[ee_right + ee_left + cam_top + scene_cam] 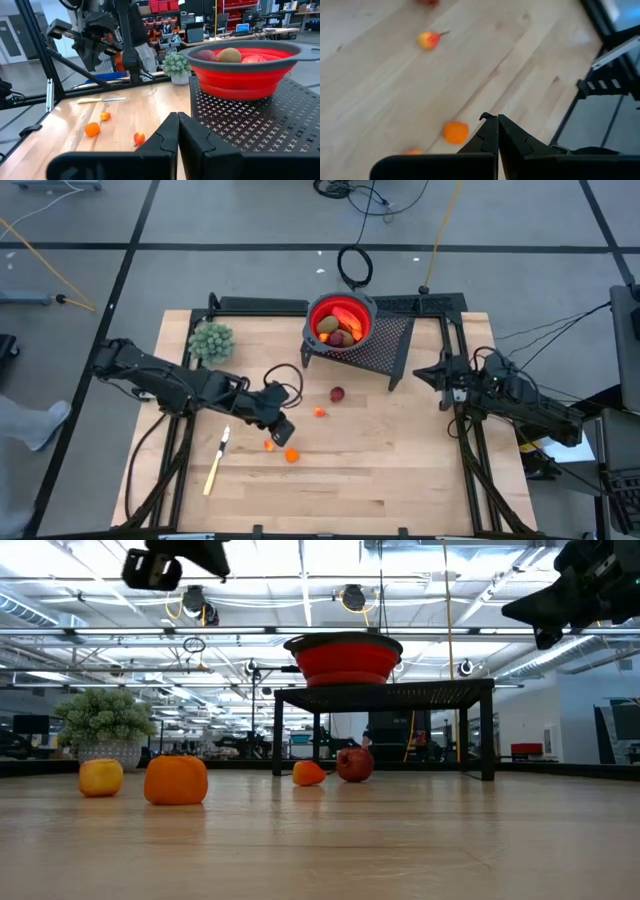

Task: Pick & Place Fruit
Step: Put the pear into the red strainer bowl on the shelf

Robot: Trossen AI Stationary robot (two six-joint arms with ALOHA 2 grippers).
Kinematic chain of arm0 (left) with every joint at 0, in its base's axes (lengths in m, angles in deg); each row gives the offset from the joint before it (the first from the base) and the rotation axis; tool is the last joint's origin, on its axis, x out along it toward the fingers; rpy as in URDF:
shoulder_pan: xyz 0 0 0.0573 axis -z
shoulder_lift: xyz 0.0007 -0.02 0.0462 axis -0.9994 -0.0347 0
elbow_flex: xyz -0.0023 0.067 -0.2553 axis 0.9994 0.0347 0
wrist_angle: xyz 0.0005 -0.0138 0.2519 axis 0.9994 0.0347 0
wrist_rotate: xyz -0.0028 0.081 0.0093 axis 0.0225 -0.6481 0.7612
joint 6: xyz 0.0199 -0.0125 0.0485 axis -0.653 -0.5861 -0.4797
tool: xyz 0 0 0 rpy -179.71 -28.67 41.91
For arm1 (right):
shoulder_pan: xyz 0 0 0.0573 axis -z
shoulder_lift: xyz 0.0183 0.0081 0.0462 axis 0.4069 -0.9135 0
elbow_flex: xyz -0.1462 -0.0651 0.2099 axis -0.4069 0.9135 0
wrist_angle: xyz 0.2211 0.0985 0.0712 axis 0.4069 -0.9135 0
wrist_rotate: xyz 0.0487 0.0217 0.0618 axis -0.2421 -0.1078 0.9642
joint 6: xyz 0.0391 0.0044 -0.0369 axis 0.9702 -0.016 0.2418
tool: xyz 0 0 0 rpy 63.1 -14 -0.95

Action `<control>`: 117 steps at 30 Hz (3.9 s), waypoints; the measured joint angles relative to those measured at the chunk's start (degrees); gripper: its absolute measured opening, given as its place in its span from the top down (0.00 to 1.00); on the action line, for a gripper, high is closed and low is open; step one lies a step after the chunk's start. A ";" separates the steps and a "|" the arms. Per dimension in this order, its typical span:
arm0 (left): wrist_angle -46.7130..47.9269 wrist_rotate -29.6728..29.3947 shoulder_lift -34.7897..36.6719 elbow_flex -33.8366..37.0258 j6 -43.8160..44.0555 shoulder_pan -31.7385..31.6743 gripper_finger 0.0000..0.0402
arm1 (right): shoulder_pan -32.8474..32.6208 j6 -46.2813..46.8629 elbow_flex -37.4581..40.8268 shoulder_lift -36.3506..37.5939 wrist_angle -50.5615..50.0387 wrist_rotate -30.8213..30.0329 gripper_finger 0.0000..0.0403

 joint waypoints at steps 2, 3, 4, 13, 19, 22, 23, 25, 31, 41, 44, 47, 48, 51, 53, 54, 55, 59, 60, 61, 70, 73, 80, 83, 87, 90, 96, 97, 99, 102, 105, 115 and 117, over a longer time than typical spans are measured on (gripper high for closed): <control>1.33 -0.02 0.00 0.01 1.52 0.22 1.00 | 0.00 -0.07 0.82 0.00 0.33 0.00 1.00; 1.93 -0.02 0.00 0.00 2.05 0.37 1.00 | 0.00 -0.09 1.31 0.00 1.00 0.00 1.00; 2.70 -0.01 0.00 0.00 2.60 0.43 0.99 | 0.00 -0.08 1.88 0.00 2.22 0.00 1.00; 5.07 0.00 -0.38 0.00 6.17 0.51 1.00 | 0.00 0.00 6.16 0.00 10.34 -0.02 1.00; 7.51 0.08 -3.37 0.00 7.41 0.78 0.99 | 0.00 -0.14 6.35 0.00 10.32 -0.07 1.00; 8.96 1.84 -5.77 0.02 7.74 0.79 1.00 | 0.00 -0.29 6.35 0.00 10.32 -0.11 1.00; 9.29 2.77 -6.40 0.02 8.31 0.75 0.99 | 0.00 -0.39 6.35 0.00 10.32 -0.11 1.00; 10.21 4.21 -7.95 0.02 9.56 0.75 0.98 | 0.00 -0.41 6.35 0.00 10.32 -0.11 1.00; 10.40 7.69 -11.53 0.02 14.26 0.69 0.89 | 0.02 -0.42 6.35 0.00 10.30 -0.15 1.00; 12.80 9.85 -14.86 0.02 27.39 0.73 0.65 | 0.02 -0.44 6.35 0.00 10.28 -0.04 1.00; 14.89 10.54 -14.99 0.14 31.88 0.73 0.56 | 0.01 -0.43 6.35 0.00 10.29 -0.02 1.00; 15.93 10.45 -14.98 0.67 36.12 0.92 0.47 | 0.02 -0.42 6.35 0.00 10.28 -0.02 1.00; 16.24 10.25 -14.99 0.97 37.22 1.13 0.44 | 0.02 -0.44 6.35 0.00 10.28 -0.02 1.00; 15.99 10.06 -14.93 2.65 41.51 1.65 0.35 | 0.02 -0.42 6.35 0.00 10.28 -0.02 1.00; 15.98 10.05 -14.97 3.94 45.85 2.03 0.30 | 0.02 -0.43 6.33 0.00 10.28 0.00 1.00; 15.97 10.05 -14.97 4.38 47.87 2.27 0.28 | 0.02 -0.42 6.33 0.00 10.28 0.00 1.00; 15.97 10.05 -14.97 4.79 49.64 2.39 0.26 | 0.02 -0.42 6.33 0.00 10.28 0.00 1.00; 13.22 10.03 -14.97 6.41 52.83 2.69 0.21 | 0.02 -0.44 6.33 0.00 10.28 0.00 1.00; 11.57 9.86 -14.97 7.06 53.60 2.68 0.21 | 0.00 -0.42 6.33 0.00 10.28 0.00 1.00; 9.86 9.42 -14.97 7.74 54.39 2.68 0.20 | 0.02 -0.43 6.33 0.00 10.28 0.00 1.00; 0.81 9.27 -14.97 14.24 62.99 2.68 0.20 | 0.02 0.61 6.33 0.00 10.28 0.02 1.00; -1.49 9.42 -14.97 15.44 63.16 2.68 0.20 | 0.01 0.63 6.31 0.00 10.28 0.02 1.00; -2.31 9.04 -14.97 15.85 63.90 2.68 0.20 | 0.02 0.63 6.31 0.00 10.28 0.02 1.00; -2.20 9.00 -14.97 15.85 63.96 2.68 0.20 | 0.02 0.63 6.31 0.00 10.27 0.00 1.00; -1.14 8.98 -14.97 15.85 64.41 2.68 0.20 | 0.01 0.63 6.31 0.00 10.28 0.01 1.00; -1.58 8.98 -14.95 16.27 64.48 2.68 0.20 | 0.01 0.63 6.30 0.00 10.28 0.01 1.00; -4.61 9.32 -14.95 18.66 66.13 2.68 0.20 | 0.02 0.66 6.29 0.00 10.28 0.00 1.00; -5.47 9.47 -14.95 18.97 66.16 2.68 0.20 | 0.02 0.66 6.29 0.00 10.28 0.00 1.00; -7.48 9.57 -14.83 19.59 66.19 2.66 0.20 | 0.01 0.66 6.29 0.00 10.27 0.02 1.00; -8.18 9.62 -14.82 19.71 66.19 2.66 0.23 | 0.01 0.66 6.29 0.00 10.28 0.01 1.00; -8.17 9.66 -14.82 19.74 65.90 2.66 0.31 | 0.02 0.67 6.29 0.00 10.28 -0.04 1.00; -7.83 8.92 -14.86 19.76 65.51 2.68 0.60 | 0.00 1.73 6.29 0.00 10.28 -0.09 1.00; -7.83 8.73 -14.86 19.76 65.51 2.66 0.64 | 0.02 1.73 6.29 0.00 10.28 -0.09 1.00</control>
